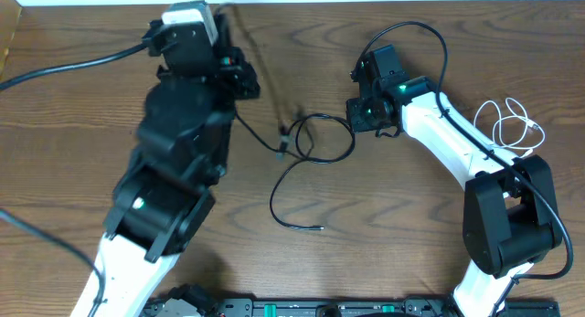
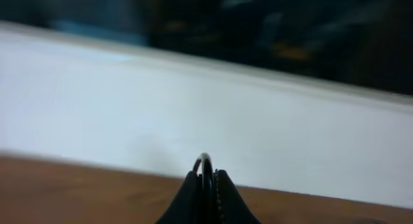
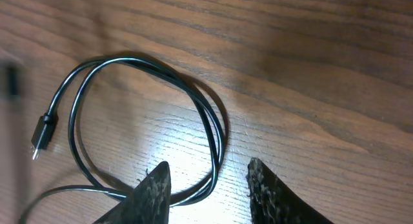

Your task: Untangle cables

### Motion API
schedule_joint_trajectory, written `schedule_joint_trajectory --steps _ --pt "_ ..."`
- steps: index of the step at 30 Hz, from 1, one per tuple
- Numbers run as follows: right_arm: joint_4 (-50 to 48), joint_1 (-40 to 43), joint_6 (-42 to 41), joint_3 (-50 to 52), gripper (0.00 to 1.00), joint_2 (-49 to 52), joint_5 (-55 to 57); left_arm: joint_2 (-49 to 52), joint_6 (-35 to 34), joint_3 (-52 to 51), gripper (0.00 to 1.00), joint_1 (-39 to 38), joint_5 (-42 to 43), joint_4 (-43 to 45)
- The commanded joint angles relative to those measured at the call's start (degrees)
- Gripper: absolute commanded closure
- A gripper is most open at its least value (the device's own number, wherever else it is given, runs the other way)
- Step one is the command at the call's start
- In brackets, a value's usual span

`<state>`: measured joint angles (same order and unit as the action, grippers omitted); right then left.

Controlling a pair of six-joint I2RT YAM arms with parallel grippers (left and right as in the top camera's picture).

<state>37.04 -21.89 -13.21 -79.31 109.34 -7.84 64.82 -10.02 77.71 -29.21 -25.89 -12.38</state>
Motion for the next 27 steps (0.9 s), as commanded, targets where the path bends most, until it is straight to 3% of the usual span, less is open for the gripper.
schedule_joint_trajectory --steps 1,9,16,27 --pt "-0.02 -0.39 -0.50 0.37 0.65 0.33 0.42 3.17 1.46 1.27 0.92 1.18 -19.71 -1.27" --pt "-0.02 -0.39 -0.50 0.37 0.65 0.33 0.44 12.74 0.72 1.27 0.92 5.75 -20.57 -8.79" --pt "-0.11 -0.39 -0.50 0.39 0.68 0.50 0.46 19.28 -3.41 1.27 0.92 5.81 -9.42 -18.53" --pt "-0.15 -0.39 -0.50 0.44 0.69 0.52 1.31 28.79 -5.18 1.27 0.92 5.79 1.25 -24.81"
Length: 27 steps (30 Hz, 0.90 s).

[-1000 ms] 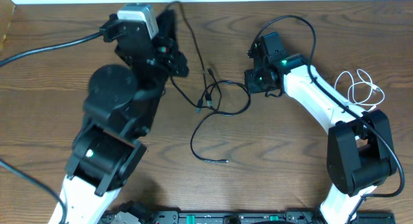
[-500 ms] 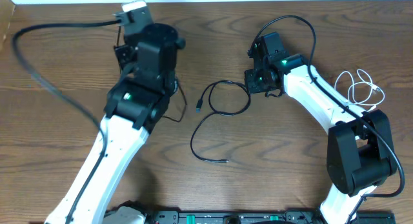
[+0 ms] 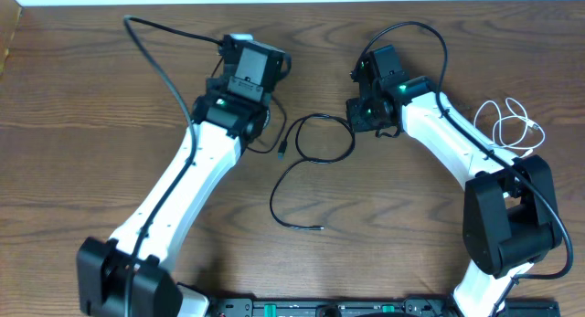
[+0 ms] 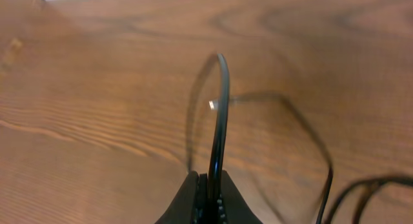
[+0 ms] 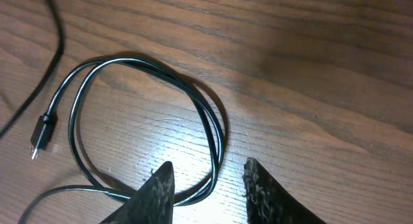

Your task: Untangle cables

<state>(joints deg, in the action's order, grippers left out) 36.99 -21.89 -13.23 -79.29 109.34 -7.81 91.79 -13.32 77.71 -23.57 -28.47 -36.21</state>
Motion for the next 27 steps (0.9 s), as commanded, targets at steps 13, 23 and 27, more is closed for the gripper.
schedule_joint_trajectory --steps 13,23,27 --pt "-3.72 -0.39 -0.50 3.04 0.73 0.52 4.44 4.35 -2.21 1.29 0.41 9.49 36.37 -3.45" --pt "-4.44 -0.39 -0.46 3.37 0.99 0.57 4.46 4.46 -2.23 -0.07 0.60 9.09 49.88 -5.75" --pt "-4.46 -0.39 -0.48 3.41 0.98 1.18 4.44 6.45 -2.49 -1.03 0.65 7.52 49.92 -7.08"
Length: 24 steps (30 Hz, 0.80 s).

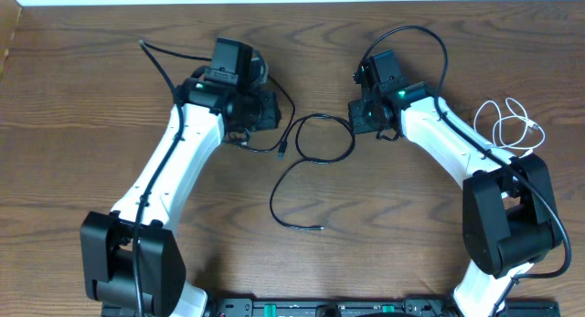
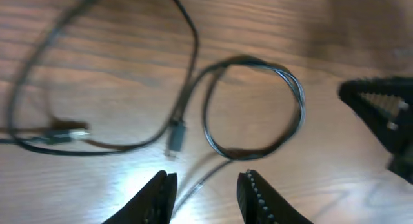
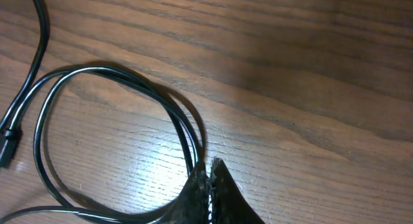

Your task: Untangle cables

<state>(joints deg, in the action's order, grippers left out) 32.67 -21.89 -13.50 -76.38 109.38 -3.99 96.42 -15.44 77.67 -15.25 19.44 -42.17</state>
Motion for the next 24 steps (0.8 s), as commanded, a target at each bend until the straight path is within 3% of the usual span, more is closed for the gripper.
schedule_joint_trajectory --steps 1,6,9,24 --pt "-0.13 -0.39 -0.22 0.50 0.96 1.42 0.61 2.38 -0.37 -0.98 0.64 -1.27 2.01 -1.62" --pt "-0.76 -0.42 -0.26 0.50 0.81 3.34 0.28 6.40 -0.28 -0.98 0.59 -4.68 1.97 -2.99" --pt "-1.44 -0.39 -0.26 0.50 0.78 4.83 -0.81 8.79 -0.09 -0.98 0.54 -6.45 1.90 -3.02" --pt "-2.45 -0.42 -0.26 0.50 0.75 6.14 -2.60 13.14 0.37 -1.70 0.53 -9.57 -5.90 -5.53"
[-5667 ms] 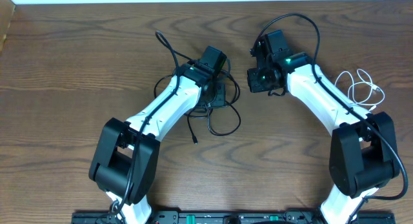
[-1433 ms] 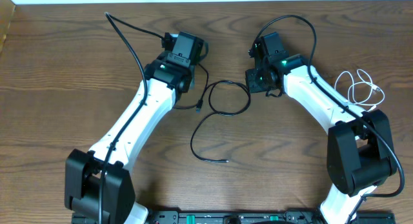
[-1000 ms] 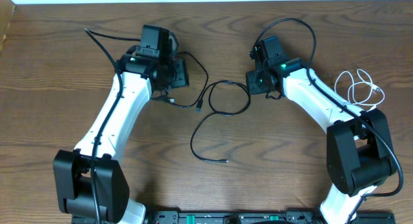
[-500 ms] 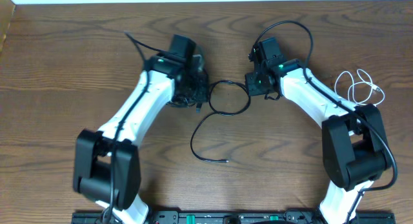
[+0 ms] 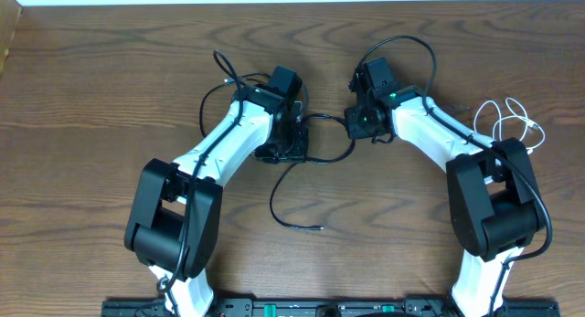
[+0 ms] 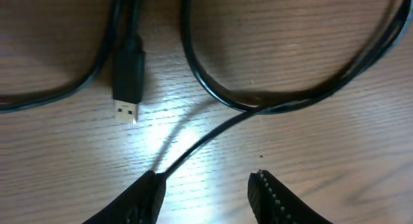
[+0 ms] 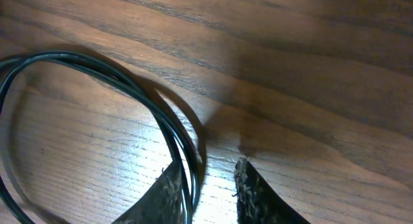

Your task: Untangle cables

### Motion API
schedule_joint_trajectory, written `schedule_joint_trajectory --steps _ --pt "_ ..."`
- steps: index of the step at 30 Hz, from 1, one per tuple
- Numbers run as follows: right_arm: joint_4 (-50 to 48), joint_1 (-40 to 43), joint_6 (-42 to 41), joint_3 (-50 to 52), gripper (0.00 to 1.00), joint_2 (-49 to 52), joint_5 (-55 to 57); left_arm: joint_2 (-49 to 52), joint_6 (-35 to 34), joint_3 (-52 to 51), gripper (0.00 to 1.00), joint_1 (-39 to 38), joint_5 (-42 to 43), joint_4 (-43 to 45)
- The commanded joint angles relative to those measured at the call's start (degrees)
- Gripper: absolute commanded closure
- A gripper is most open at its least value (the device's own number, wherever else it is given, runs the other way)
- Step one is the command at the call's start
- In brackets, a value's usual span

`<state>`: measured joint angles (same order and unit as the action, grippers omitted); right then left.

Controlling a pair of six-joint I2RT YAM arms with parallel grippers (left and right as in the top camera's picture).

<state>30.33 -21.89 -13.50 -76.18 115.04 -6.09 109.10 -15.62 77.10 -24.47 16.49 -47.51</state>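
Observation:
A black cable lies in a loop mid-table, its tail trailing toward the front. My left gripper is open, low over the wood at the loop's lower left; the tail runs up against its left finger. A USB plug lies just ahead of it. My right gripper is open at the loop's right edge, and the loop's strands pass between the jaws, along the left finger. A second black cable lies behind the left arm.
A coiled white cable lies at the right, beside the right arm's base. The table's back edge meets a white wall. Both arms lean in toward the table's centre, their grippers close together.
My left gripper has moved right and down, to the loop's lower-left edge, staying open. My right gripper was shut and is now open around the loop's strands. The second cable lies further right.
First my left gripper was shut on a black cable, raised at the back, while the right stood open over the loop. Then the left was lower, still holding it. Then the left was open with that cable on the table and the right was shut. Now both are open at the loop.

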Motion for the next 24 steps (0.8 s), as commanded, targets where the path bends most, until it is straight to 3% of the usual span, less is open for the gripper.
schedule_joint_trajectory --steps 1,19,20,22,24 --pt "-0.11 -0.42 -0.26 0.31 0.75 0.48 -0.50 0.55 0.55 -1.14 0.53 -0.42 -2.91 -0.20" --pt "-0.11 -0.39 -0.24 0.31 0.71 0.48 -0.50 6.75 3.08 -1.20 0.53 -4.52 -10.71 3.87" --pt "-0.11 -0.42 -0.24 0.31 0.70 0.48 -0.50 7.10 3.10 -1.22 0.61 -4.61 -10.73 3.87" --pt "-0.11 -0.42 -0.24 0.31 0.69 0.48 -0.52 7.21 3.10 -1.22 0.88 -4.66 -10.73 3.85" --pt "-0.11 -0.39 -0.24 0.31 0.69 0.48 -0.52 6.91 3.13 -1.14 0.93 -4.66 -10.73 3.85"
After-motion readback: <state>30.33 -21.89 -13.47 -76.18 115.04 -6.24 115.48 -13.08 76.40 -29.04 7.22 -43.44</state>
